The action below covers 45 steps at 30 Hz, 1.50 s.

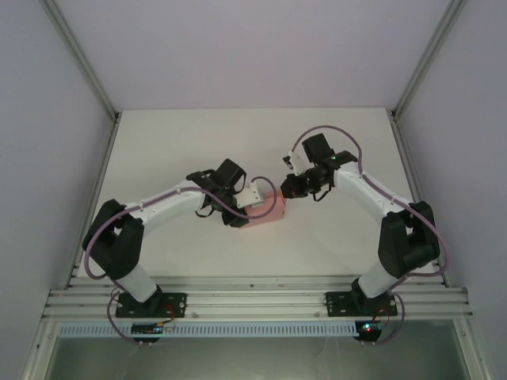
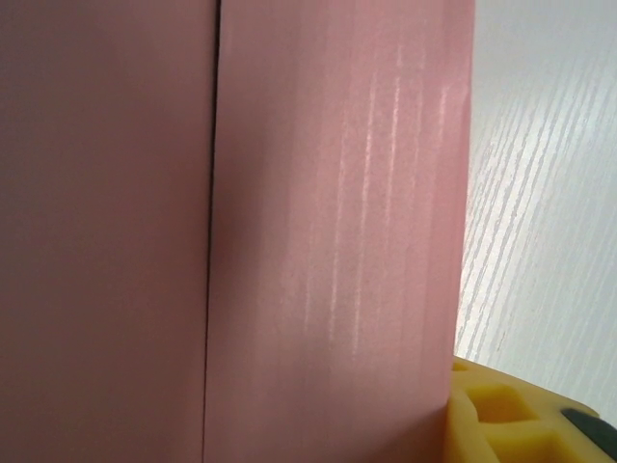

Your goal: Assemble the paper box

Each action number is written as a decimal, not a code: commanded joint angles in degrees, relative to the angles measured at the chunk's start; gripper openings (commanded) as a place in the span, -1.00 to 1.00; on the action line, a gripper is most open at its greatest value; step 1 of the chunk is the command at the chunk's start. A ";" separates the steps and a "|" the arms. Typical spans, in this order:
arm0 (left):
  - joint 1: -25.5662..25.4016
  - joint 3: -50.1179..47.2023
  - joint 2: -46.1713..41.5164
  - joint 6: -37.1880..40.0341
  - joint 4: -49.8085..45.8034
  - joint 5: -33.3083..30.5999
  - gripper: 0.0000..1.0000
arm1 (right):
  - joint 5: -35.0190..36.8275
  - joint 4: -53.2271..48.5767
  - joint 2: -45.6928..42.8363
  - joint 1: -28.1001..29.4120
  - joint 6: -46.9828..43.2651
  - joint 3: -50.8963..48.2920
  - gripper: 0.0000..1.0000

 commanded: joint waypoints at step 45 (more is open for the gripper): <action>1.38 -6.28 -19.88 -24.69 -0.31 -8.22 0.38 | 26.48 14.68 -10.67 13.19 4.18 -17.14 -1.00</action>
